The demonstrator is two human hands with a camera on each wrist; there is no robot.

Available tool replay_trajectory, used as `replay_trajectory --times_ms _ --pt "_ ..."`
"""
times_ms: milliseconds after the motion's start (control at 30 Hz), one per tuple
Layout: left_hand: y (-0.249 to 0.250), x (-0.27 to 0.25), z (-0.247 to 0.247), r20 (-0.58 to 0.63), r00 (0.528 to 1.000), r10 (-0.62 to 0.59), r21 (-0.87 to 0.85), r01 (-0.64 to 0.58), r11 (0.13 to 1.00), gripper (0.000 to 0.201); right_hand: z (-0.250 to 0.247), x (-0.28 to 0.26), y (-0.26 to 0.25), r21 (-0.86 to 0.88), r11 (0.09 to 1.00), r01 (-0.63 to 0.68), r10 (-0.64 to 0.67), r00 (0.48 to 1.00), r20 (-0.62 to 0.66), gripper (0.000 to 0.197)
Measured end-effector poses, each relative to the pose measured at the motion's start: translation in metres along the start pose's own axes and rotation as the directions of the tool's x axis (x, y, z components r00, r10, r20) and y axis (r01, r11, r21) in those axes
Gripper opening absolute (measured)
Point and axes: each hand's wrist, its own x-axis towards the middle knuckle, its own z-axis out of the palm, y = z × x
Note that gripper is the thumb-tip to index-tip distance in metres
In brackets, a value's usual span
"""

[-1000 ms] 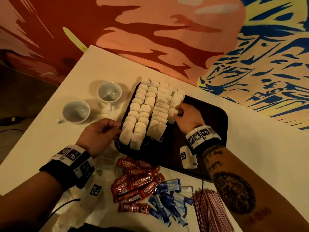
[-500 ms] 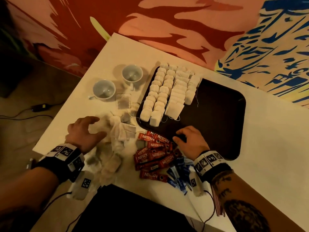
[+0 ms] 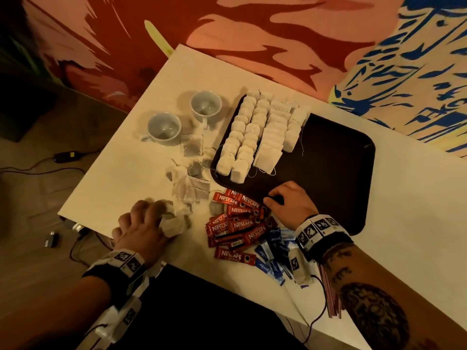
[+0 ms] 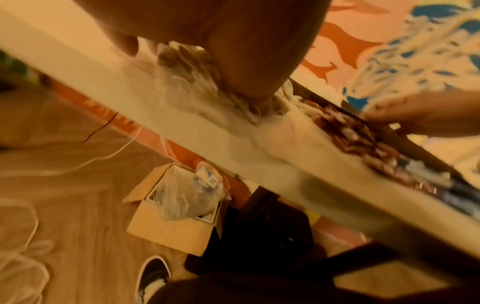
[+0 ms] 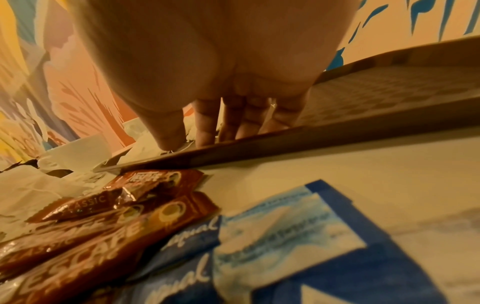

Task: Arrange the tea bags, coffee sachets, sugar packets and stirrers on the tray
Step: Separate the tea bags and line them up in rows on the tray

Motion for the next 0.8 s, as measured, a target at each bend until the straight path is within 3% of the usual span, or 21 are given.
replay_trajectory --times_ms 200,300,400,533,600,667,700,800 --pt "0.019 0.041 -0.012 -0.057 0.981 0.186 0.088 -0.181 0.980 0.061 -0.001 0.002 -0.001 0.000 1.000 -0.018 0.018 1.000 0.007 0.028" --pt "0.031 0.059 -0.023 0.002 0.967 0.254 0.116 -0.252 0.961 0.054 -0.001 0.002 -0.002 0.000 1.000 -0.024 0.024 1.000 0.010 0.025" --pt "0.043 0.069 -0.038 0.090 0.963 0.252 0.071 -0.259 0.963 0.048 -0.002 0.003 -0.004 0.015 0.999 -0.036 0.036 0.999 0.022 0.023" --pt "0.053 0.066 -0.064 0.086 0.966 0.244 -0.003 -0.244 0.970 0.041 -0.006 0.002 -0.005 0.066 0.997 -0.047 0.046 0.999 0.019 0.017" --pt "0.055 0.062 -0.079 0.046 0.969 0.242 -0.102 -0.237 0.966 0.038 -0.008 0.002 -0.005 0.083 0.995 -0.058 0.057 0.998 0.017 0.013" --pt "0.055 0.062 -0.089 -0.015 0.972 0.234 -0.288 -0.229 0.930 0.017 -0.009 0.001 -0.005 0.088 0.994 -0.062 0.061 0.998 0.020 0.010" --pt "0.055 0.061 -0.093 -0.025 0.975 0.220 -0.433 -0.209 0.877 0.014 -0.009 0.001 -0.005 0.092 0.994 -0.067 0.065 0.998 0.024 0.010" --pt "0.061 0.059 -0.103 -0.010 0.985 0.175 -0.752 -0.122 0.648 0.030 -0.011 -0.001 -0.006 0.100 0.992 -0.079 0.076 0.997 0.031 0.013"
